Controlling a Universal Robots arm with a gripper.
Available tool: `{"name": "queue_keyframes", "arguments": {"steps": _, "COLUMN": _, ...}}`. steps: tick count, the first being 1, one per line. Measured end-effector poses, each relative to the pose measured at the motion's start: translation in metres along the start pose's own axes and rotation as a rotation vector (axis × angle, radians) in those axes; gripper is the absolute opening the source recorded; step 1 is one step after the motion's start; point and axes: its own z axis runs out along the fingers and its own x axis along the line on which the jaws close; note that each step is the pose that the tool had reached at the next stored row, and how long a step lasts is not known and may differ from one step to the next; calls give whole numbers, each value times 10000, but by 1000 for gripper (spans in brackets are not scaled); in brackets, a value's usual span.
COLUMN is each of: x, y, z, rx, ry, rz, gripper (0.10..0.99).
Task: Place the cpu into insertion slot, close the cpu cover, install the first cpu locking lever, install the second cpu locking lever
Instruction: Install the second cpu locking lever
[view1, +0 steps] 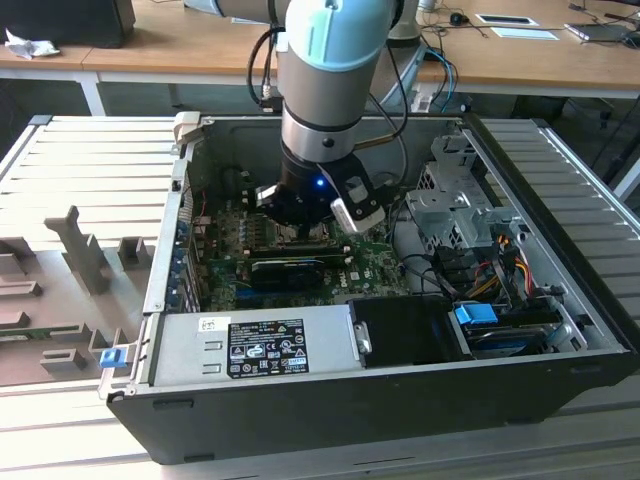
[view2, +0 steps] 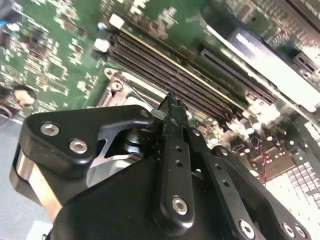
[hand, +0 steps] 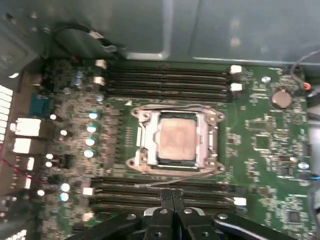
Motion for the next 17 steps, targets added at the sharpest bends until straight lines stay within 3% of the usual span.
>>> {"name": "queue_keyframes", "arguments": {"steps": 3, "x": 10, "y": 1, "z": 1, "rx": -468, "ry": -24, "rz": -19, "gripper": 106}}
{"name": "queue_keyframes", "arguments": {"steps": 4, "x": 17, "y": 0, "z": 5, "rx": -556, "ry": -29, "rz": -18, "gripper": 106}}
{"name": "queue_keyframes", "arguments": {"steps": 9, "x": 87, "y": -10, "z": 74, "rx": -607, "ry": -32, "rz": -23, "gripper": 106}}
{"name": "queue_keyframes", "arguments": {"steps": 12, "x": 113, "y": -25, "z": 155, "rx": -612, "ry": -32, "rz": -23, "gripper": 106}}
{"name": "queue_keyframes", "arguments": {"steps": 17, "x": 125, "y": -27, "z": 167, "rx": -621, "ry": -32, "rz": -23, "gripper": 106}}
